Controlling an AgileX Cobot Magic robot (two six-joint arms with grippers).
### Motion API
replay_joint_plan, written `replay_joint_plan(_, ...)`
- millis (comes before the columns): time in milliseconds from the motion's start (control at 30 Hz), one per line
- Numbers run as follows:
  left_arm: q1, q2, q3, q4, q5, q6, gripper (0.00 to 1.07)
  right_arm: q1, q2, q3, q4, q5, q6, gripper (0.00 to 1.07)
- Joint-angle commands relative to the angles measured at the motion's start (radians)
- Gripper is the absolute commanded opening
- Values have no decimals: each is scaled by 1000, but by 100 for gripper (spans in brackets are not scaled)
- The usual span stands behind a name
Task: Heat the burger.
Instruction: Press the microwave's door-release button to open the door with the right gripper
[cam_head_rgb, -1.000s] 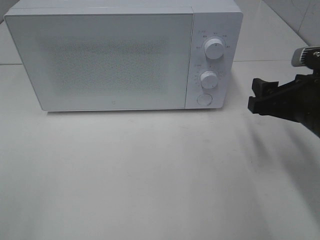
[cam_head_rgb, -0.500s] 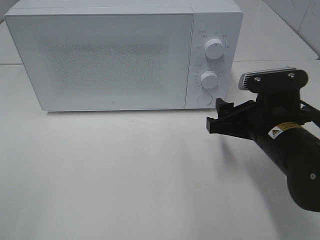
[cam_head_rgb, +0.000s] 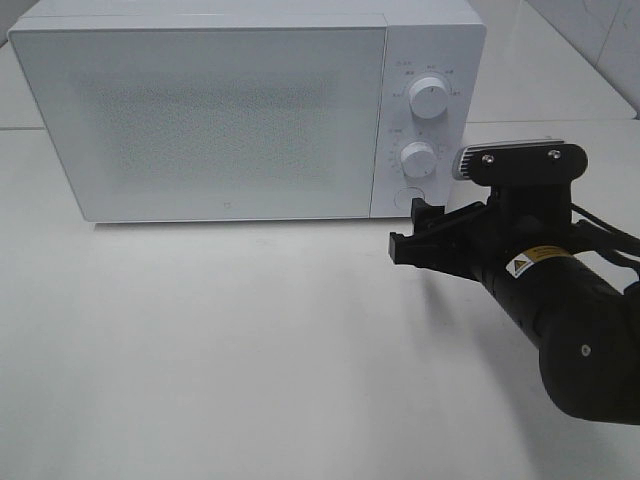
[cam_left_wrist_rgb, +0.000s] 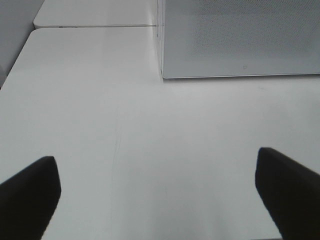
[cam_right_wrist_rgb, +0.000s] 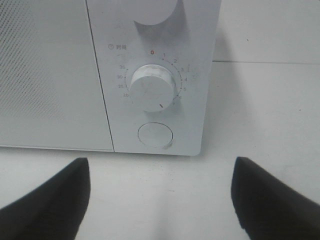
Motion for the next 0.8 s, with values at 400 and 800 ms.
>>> replay_joint_plan(400,2,-16,3,-1,-2,-7,98,5,-1,-8,-1,15,965,64)
replay_joint_plan(800,2,-16,3,-1,-2,-7,98,5,-1,-8,8,44,1434,12)
